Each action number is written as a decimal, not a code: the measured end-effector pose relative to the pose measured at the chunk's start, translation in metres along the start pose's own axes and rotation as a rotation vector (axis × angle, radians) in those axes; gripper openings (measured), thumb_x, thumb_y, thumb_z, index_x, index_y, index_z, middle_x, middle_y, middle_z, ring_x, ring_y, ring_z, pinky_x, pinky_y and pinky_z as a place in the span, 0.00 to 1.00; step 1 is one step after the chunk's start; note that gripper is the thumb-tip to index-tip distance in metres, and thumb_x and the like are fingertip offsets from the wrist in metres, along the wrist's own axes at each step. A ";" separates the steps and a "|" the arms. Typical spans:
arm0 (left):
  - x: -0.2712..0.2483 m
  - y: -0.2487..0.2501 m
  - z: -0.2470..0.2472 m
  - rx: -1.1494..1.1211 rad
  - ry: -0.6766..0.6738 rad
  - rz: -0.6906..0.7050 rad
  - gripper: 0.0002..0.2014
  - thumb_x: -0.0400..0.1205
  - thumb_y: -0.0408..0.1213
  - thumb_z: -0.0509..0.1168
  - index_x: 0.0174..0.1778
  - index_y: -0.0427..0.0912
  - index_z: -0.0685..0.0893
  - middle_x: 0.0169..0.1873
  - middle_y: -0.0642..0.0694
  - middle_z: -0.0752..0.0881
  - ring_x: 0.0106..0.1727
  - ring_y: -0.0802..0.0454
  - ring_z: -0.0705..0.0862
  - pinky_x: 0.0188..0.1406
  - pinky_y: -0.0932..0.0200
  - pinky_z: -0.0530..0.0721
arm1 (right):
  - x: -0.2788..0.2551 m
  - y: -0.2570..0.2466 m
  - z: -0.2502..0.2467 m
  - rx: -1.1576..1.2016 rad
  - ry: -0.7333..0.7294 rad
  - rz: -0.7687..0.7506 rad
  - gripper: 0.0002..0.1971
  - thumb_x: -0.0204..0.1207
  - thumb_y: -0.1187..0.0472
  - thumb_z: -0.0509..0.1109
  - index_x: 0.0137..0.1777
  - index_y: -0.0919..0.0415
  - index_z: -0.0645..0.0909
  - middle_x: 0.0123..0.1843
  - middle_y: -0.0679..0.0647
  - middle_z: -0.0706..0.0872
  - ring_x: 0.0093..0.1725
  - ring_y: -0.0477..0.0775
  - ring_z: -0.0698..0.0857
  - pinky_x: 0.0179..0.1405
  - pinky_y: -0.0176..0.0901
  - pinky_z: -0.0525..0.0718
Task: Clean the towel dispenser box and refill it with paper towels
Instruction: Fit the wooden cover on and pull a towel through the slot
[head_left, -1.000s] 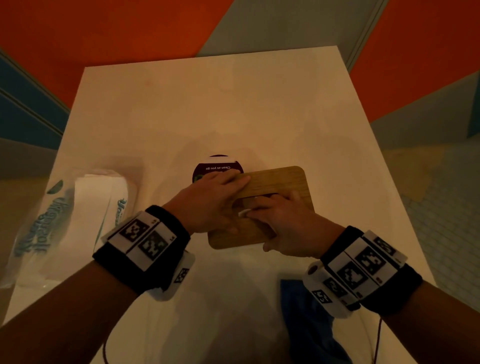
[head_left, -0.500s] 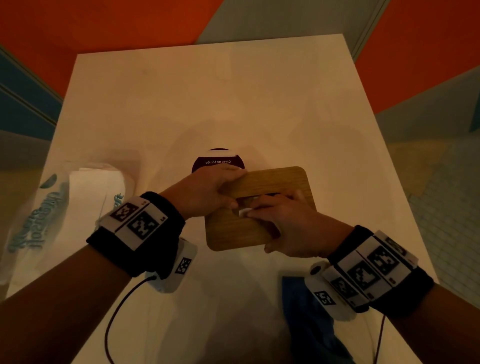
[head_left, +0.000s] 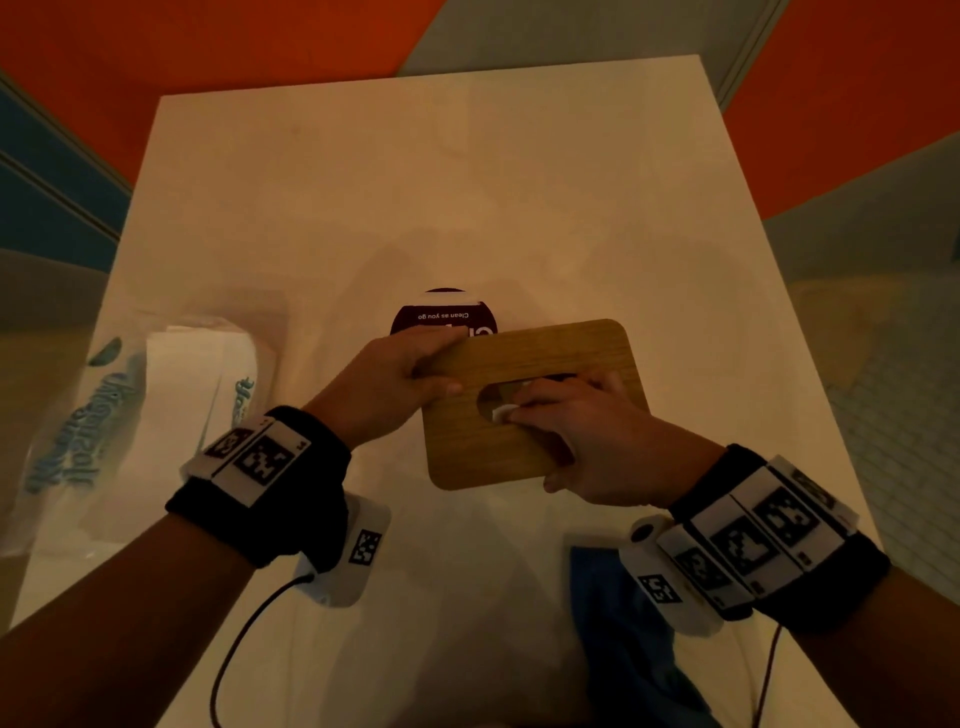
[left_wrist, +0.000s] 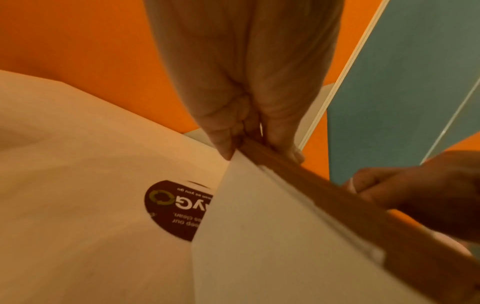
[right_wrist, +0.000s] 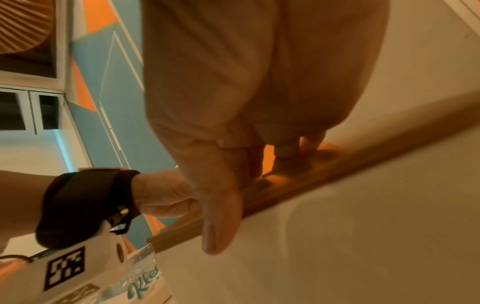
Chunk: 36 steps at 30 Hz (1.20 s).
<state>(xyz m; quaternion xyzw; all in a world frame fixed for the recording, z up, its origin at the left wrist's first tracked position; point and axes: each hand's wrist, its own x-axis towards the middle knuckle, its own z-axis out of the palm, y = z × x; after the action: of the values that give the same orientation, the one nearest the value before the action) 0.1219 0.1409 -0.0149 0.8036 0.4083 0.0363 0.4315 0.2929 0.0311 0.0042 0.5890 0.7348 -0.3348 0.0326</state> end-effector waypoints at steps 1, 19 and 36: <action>0.000 -0.002 0.001 -0.008 0.007 -0.002 0.26 0.77 0.30 0.66 0.71 0.43 0.70 0.70 0.42 0.75 0.60 0.58 0.71 0.43 0.91 0.69 | 0.000 0.000 0.000 0.013 0.002 -0.003 0.35 0.70 0.56 0.73 0.75 0.44 0.61 0.77 0.42 0.63 0.76 0.50 0.60 0.74 0.50 0.46; -0.026 0.012 0.012 0.446 -0.092 0.071 0.36 0.79 0.44 0.63 0.78 0.45 0.49 0.81 0.47 0.47 0.81 0.47 0.45 0.80 0.53 0.46 | -0.004 0.006 0.006 -0.136 0.018 -0.021 0.35 0.71 0.49 0.71 0.76 0.44 0.60 0.80 0.42 0.62 0.78 0.52 0.57 0.77 0.56 0.38; -0.031 0.010 0.013 0.320 -0.256 0.020 0.50 0.71 0.47 0.70 0.77 0.43 0.41 0.70 0.59 0.33 0.74 0.62 0.33 0.78 0.60 0.42 | 0.001 0.013 0.006 -0.025 0.054 -0.010 0.30 0.72 0.42 0.66 0.74 0.43 0.64 0.78 0.41 0.67 0.80 0.42 0.56 0.69 0.72 0.22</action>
<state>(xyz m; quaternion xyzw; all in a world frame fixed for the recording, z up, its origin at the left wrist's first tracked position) 0.1128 0.1083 -0.0063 0.8639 0.3427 -0.1275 0.3465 0.3022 0.0300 -0.0069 0.5937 0.7423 -0.3099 0.0185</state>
